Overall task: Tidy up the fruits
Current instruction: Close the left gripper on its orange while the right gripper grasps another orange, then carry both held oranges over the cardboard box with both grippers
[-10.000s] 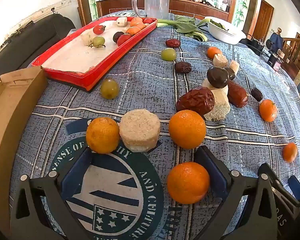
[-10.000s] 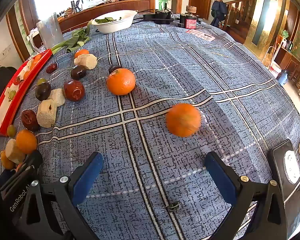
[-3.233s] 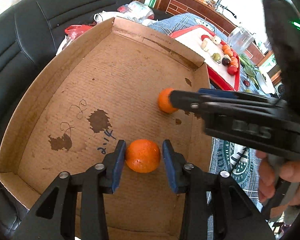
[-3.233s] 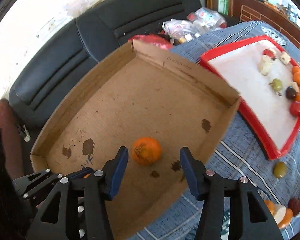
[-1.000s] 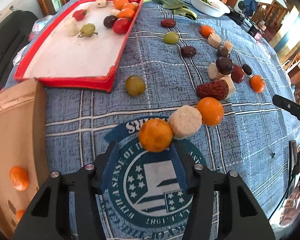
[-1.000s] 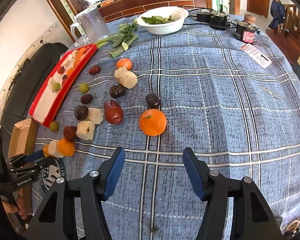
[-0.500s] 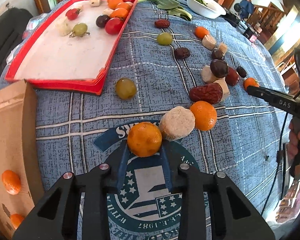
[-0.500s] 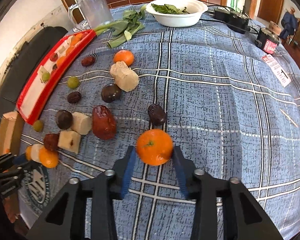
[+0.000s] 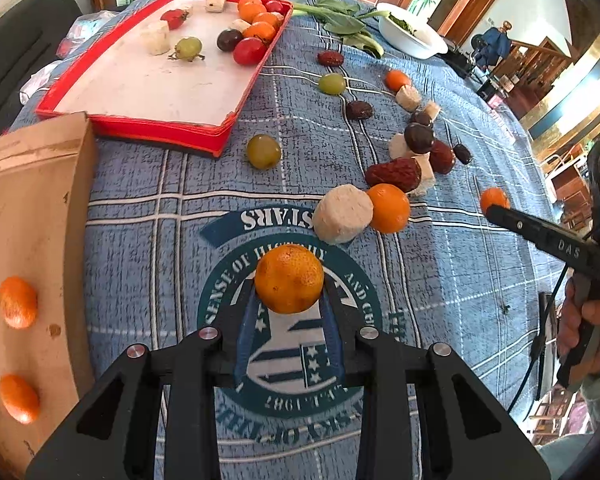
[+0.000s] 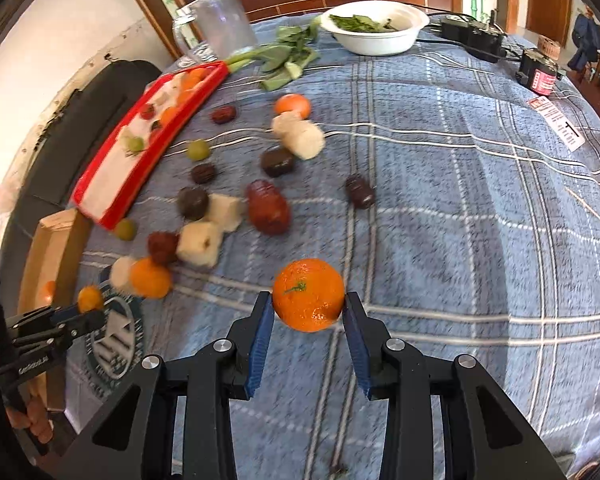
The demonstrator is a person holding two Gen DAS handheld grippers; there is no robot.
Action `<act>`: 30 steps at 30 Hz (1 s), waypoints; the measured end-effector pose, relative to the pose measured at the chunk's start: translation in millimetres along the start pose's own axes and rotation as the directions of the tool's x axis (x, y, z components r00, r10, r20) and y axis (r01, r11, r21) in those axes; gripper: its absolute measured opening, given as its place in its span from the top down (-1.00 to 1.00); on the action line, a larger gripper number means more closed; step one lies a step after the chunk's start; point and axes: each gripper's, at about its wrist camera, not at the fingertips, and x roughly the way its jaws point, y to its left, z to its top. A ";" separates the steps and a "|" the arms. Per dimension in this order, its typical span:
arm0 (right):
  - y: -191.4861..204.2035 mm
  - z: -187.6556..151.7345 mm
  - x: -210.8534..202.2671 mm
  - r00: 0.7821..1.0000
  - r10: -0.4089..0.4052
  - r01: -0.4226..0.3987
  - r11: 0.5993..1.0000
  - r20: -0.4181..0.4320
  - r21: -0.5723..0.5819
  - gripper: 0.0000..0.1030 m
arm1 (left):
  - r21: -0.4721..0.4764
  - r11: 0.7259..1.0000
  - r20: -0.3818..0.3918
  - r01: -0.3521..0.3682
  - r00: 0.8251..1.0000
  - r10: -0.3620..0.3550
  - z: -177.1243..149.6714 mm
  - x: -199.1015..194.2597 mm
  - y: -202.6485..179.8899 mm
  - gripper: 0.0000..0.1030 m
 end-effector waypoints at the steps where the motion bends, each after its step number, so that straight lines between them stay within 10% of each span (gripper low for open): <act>1: 4.2 -2.7 -2.2 1.000 0.009 -0.009 1.000 0.001 -0.005 0.29 | -0.004 1.000 0.003 0.003 1.000 -0.003 -1.1 -1.8 0.3 0.45; 30: 146.5 -28.6 5.1 0.982 0.167 -0.185 0.946 -0.091 -0.265 0.30 | -0.168 0.986 0.109 -0.010 0.994 0.029 -47.9 -70.1 66.3 0.45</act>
